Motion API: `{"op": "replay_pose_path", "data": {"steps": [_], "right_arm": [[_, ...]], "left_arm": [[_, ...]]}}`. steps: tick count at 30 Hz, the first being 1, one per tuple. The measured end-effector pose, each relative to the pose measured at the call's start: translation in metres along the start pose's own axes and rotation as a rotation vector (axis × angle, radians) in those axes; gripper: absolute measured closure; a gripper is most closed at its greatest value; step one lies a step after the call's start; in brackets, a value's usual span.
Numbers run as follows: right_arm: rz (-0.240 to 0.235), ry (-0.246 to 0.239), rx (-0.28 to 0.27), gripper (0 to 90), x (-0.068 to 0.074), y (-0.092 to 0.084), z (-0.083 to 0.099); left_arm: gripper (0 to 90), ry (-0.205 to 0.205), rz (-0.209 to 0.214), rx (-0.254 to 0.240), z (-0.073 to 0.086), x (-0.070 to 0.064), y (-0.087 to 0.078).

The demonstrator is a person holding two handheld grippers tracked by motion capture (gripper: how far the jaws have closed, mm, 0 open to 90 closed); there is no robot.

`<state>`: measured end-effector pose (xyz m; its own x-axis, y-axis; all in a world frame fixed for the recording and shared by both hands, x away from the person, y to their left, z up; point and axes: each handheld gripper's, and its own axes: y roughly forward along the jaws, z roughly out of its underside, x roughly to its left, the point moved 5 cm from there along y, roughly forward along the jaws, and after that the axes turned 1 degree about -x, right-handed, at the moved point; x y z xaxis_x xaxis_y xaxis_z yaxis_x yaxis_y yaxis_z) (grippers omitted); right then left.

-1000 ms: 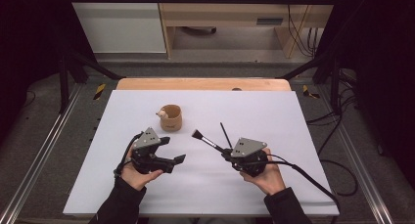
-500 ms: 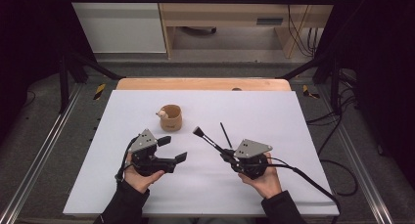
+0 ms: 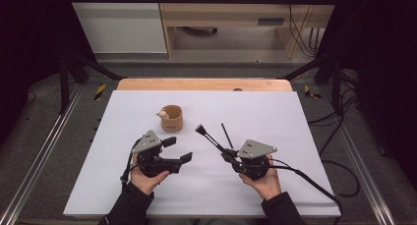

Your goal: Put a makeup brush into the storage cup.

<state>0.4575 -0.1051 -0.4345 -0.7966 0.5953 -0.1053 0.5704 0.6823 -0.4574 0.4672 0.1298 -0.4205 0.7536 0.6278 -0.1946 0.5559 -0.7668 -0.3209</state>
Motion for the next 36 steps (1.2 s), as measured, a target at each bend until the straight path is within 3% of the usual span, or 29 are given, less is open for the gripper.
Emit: {"op": "replay_pose_path", "data": {"steps": [19,36], "right_arm": [[0.003,0.012,-0.050,79.4,0.001,-0.003,-0.005],[-0.002,0.011,-0.074,79.4,0.001,-0.005,-0.008]], "left_arm": [[16.4,-0.012,0.078,-0.071,-0.016,-0.018,0.019],[22.3,-0.065,0.151,-0.102,-0.027,-0.029,0.041]]}}
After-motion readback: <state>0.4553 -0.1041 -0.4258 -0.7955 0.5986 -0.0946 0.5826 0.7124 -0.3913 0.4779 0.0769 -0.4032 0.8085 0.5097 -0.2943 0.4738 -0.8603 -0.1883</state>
